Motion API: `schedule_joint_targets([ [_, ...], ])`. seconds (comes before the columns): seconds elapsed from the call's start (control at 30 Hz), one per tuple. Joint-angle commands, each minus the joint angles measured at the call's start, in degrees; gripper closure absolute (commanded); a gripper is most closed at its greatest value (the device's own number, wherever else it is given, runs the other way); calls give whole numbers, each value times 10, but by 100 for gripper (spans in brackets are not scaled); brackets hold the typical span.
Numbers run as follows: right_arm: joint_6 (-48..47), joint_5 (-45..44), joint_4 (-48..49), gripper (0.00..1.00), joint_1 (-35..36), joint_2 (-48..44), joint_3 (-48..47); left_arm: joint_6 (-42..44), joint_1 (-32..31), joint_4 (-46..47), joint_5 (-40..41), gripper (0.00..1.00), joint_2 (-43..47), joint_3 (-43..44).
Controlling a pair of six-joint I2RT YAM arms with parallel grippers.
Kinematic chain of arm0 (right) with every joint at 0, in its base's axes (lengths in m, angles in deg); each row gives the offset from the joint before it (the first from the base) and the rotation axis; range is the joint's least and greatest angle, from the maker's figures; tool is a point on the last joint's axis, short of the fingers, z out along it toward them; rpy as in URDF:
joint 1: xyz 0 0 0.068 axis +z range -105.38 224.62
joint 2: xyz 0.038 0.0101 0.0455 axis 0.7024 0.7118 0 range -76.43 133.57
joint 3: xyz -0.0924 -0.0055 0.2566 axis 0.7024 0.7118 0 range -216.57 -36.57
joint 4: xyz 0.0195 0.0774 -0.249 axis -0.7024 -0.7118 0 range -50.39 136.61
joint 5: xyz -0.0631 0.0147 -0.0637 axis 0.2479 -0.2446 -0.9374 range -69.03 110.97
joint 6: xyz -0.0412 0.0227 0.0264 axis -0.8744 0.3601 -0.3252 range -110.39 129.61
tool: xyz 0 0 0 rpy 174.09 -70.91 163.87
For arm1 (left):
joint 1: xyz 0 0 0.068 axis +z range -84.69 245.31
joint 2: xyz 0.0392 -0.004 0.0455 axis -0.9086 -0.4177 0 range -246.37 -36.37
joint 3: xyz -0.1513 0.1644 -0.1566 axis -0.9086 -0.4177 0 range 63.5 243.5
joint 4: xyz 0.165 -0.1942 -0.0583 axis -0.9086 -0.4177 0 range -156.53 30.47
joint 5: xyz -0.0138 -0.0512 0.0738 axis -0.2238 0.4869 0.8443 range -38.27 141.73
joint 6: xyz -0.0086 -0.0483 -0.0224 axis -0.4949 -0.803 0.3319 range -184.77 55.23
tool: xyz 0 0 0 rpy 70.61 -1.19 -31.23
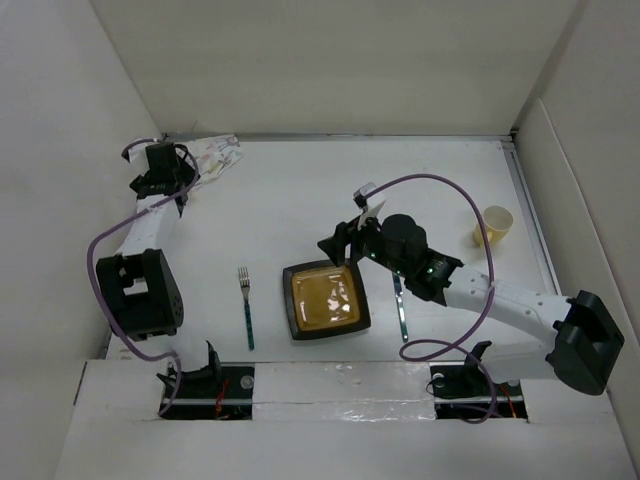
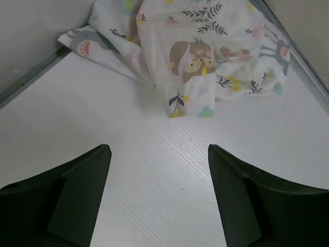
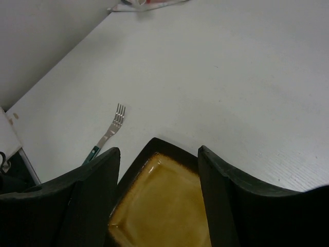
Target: Set the dinner table for one person
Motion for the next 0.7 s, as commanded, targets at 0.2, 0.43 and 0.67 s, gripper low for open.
schedule_joint_targets([
  [0.2,-3,48,30,32,7,20,-11,97,5,-3,-89,24,-157,166],
  [0.43,-15,27,13,32,17,52,-29,149,-3,-28,-62,25,-248,239],
  [0.67,-13,16,10,33,17,80,-40,185,-22,-61,17,42,-294,276],
])
